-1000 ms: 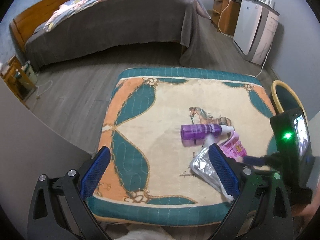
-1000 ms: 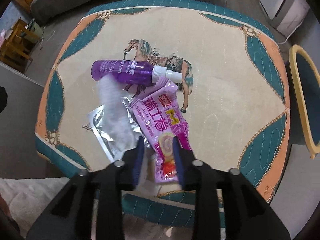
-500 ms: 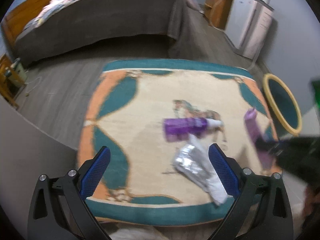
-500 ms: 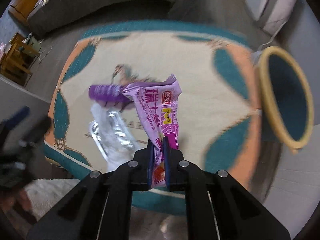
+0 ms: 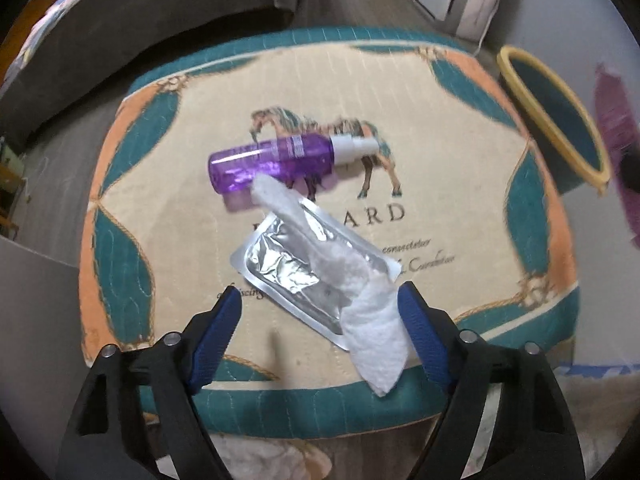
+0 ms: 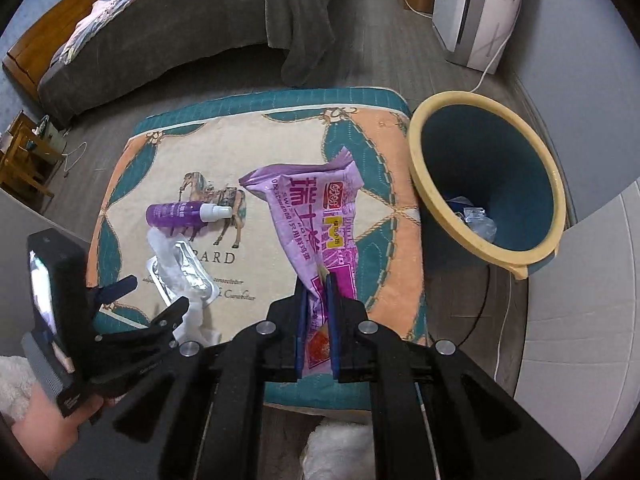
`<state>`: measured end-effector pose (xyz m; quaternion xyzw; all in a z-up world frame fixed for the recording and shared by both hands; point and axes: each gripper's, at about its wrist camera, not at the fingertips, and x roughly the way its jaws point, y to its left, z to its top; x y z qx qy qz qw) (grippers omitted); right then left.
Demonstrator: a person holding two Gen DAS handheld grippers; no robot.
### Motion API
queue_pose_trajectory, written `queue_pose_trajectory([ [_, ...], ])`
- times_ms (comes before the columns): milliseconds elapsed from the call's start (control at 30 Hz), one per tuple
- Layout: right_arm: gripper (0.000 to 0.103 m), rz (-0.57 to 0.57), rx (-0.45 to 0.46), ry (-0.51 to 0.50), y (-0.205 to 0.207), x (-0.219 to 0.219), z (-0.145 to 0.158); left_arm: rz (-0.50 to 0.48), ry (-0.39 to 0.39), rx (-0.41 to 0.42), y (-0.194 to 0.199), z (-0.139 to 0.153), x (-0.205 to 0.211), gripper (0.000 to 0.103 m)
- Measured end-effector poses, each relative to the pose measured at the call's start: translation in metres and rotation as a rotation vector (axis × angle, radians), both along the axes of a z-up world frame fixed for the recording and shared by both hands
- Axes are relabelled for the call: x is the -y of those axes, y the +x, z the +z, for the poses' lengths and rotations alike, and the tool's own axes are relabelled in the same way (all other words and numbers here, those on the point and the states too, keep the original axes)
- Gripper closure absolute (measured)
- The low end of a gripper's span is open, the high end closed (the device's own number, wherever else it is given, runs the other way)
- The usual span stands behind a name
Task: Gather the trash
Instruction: 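Grasp the pink snack wrapper with the right gripper while the left grasps the white tissue, then carry the snack wrapper and tissue over the bin and open both grippers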
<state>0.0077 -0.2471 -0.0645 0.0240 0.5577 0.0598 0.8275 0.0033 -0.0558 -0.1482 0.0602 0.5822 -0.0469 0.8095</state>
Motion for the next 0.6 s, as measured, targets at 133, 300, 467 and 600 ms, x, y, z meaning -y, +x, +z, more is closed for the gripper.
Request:
queue_pose_trajectory([
  [133,0.095,-0.002,-0.002,0.014,-0.001,0.003,-0.003,-0.02,0.018,-0.029,0.004,-0.009,0.002,0.029],
  [300,0.095,0.023,0.006,0.026,-0.001,0.0,0.0,-0.082,-0.015,-0.047,0.006,-0.011,0.012,0.075],
  [467,0.095,0.02,0.016,0.049,0.0,0.007,0.002,-0.143,-0.001,-0.011,0.002,-0.003,0.025,0.086],
  [600,0.095,-0.002,0.023,0.078,0.004,0.016,0.006,-0.15,-0.035,0.07,0.001,0.019,0.03,0.086],
])
